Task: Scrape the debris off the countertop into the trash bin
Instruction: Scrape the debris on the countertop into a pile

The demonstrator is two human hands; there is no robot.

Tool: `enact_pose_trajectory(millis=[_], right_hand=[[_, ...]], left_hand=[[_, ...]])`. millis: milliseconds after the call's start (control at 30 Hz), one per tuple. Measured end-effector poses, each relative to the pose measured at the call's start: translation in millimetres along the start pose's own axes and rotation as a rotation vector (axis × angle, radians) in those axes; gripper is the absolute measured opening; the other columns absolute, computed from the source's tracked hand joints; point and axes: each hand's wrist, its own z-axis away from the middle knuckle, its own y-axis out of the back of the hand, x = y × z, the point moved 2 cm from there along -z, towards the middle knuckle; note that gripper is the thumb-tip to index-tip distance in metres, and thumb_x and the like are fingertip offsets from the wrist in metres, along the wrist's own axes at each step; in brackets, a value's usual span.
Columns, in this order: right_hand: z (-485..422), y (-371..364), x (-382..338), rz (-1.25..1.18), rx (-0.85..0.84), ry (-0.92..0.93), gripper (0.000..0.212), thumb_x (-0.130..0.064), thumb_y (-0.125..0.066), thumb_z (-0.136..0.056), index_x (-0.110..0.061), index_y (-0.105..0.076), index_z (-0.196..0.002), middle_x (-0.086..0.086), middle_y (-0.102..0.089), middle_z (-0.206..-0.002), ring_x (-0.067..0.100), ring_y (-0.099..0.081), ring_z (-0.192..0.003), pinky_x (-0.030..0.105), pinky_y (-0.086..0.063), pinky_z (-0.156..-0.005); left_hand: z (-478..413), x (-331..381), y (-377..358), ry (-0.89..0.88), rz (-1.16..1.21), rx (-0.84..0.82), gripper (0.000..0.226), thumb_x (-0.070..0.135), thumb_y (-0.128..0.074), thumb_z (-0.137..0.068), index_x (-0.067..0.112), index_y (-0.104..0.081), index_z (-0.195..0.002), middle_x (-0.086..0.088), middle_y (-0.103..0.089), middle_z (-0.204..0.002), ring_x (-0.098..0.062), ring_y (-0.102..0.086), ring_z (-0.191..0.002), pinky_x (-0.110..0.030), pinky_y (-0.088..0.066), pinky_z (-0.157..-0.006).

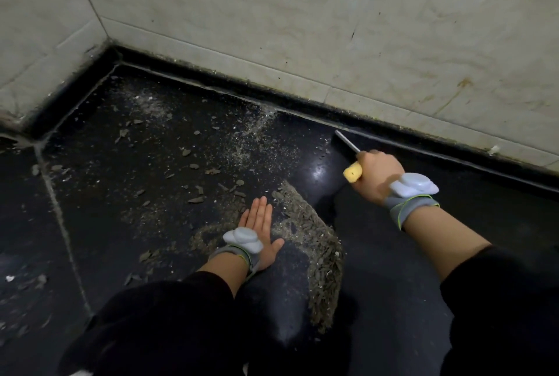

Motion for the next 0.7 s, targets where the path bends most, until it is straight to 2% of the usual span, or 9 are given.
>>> enact_pose_trajectory(millis=[133,200,300,433,533,600,700], right_hand=[[15.4,-1.5,-21.3,0.012,-0.019,0.226,0.038,-0.035,-0.057,-0.085,-0.013,-0.058,-0.115,0.013,-0.061,-0.111,0.035,-0.062,-0.1,0.036,-0.048,-0.082],[19.5,9.0,-22.7,-0.029,0.003,0.265,0.034,-0.039,-0.055,-0.086,-0.019,-0.061,-0.114,0.009,-0.063,-0.109,0.034,-0.062,-0.1,0.035,-0.049,-0.081],[16.0,27.1,-13.1,-0.105,0.109,0.181,0.03,-0.042,-0.054,-0.086,-0.024,-0.064,-0.108,0.006,-0.067,-0.109,0.034,-0.063,-0.099,0.037,-0.051,-0.08],[-6.4,29.4,10.7,-0.014,0.156,0.01,0.025,-0.038,-0.053,-0.087,-0.015,-0.061,-0.095,0.013,-0.066,-0.096,0.037,-0.062,-0.085,0.032,-0.041,-0.063],[-20.8,19.5,20.7,0.014,0.104,-0.094,0.028,-0.036,-0.052,-0.088,-0.01,-0.062,-0.093,0.017,-0.066,-0.095,0.037,-0.061,-0.079,0.031,-0.039,-0.062],[-25.6,11.2,16.3,-0.005,0.074,-0.094,0.029,-0.034,-0.052,-0.089,-0.007,-0.063,-0.095,0.019,-0.066,-0.097,0.038,-0.06,-0.08,0.032,-0.039,-0.063],[-25.4,3.3,2.8,0.011,0.047,0.003,0.03,-0.03,-0.054,-0.088,-0.006,-0.061,-0.105,0.02,-0.063,-0.106,0.04,-0.061,-0.095,0.035,-0.043,-0.07]], left_hand=[[0.4,0.2,0.5,-0.008,-0.003,0.014,0.082,0.052,-0.026,-0.099,0.005,0.018,-0.149,-0.007,0.031,-0.153,-0.025,0.023,-0.145,-0.037,0.01,-0.118],[-0.2,-1.1,-2.1,-0.011,0.001,0.023,0.082,0.053,-0.025,-0.098,0.005,0.017,-0.149,-0.007,0.031,-0.153,-0.025,0.023,-0.145,-0.037,0.011,-0.118],[-1.0,-1.8,-5.3,-0.016,-0.005,0.042,0.084,0.061,-0.007,-0.091,0.005,0.016,-0.15,-0.008,0.03,-0.153,-0.022,0.03,-0.14,-0.036,0.015,-0.116],[-0.3,-1.4,-3.1,-0.012,0.009,0.027,0.082,0.053,-0.025,-0.099,0.005,0.017,-0.149,-0.007,0.032,-0.152,-0.025,0.024,-0.145,-0.037,0.012,-0.118],[0.5,-1.1,-0.7,-0.003,0.013,0.025,0.082,0.053,-0.026,-0.099,0.005,0.018,-0.149,-0.006,0.033,-0.152,-0.024,0.024,-0.145,-0.037,0.011,-0.118],[0.6,-1.4,-0.7,0.001,0.007,0.019,0.081,0.053,-0.026,-0.099,0.006,0.018,-0.149,-0.008,0.03,-0.154,-0.024,0.024,-0.145,-0.037,0.011,-0.118],[0.2,-1.9,-1.5,0.0,0.005,0.016,0.081,0.053,-0.026,-0.099,0.006,0.018,-0.149,-0.004,0.034,-0.151,-0.024,0.024,-0.145,-0.036,0.012,-0.117]])
